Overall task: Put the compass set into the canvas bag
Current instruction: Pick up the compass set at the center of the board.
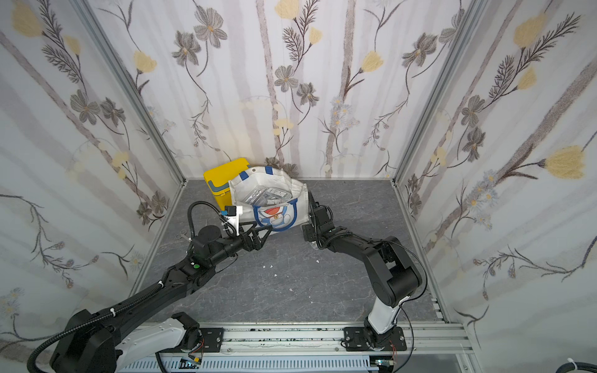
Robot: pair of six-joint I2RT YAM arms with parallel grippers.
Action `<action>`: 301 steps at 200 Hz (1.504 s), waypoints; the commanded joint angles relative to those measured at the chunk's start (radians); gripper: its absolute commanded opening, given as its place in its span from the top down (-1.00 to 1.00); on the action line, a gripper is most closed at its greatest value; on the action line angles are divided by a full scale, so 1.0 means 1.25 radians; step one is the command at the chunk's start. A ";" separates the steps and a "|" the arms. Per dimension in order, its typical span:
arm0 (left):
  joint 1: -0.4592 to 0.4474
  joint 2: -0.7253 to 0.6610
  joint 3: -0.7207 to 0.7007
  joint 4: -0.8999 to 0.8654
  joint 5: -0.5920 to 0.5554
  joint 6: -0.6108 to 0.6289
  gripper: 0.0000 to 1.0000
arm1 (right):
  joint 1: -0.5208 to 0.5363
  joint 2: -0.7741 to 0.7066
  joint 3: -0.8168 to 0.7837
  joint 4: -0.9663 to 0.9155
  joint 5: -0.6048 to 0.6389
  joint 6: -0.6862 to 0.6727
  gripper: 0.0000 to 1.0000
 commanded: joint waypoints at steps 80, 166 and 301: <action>0.000 -0.013 -0.003 -0.019 -0.039 0.014 -1.00 | -0.004 0.100 0.052 -0.022 -0.063 -0.024 -0.61; 0.000 -0.024 -0.001 -0.039 -0.049 0.018 -1.00 | -0.007 0.136 0.064 -0.032 -0.119 -0.036 -0.20; 0.000 -0.040 0.005 -0.060 -0.070 0.027 -1.00 | -0.011 -0.002 0.033 -0.042 -0.123 -0.082 0.14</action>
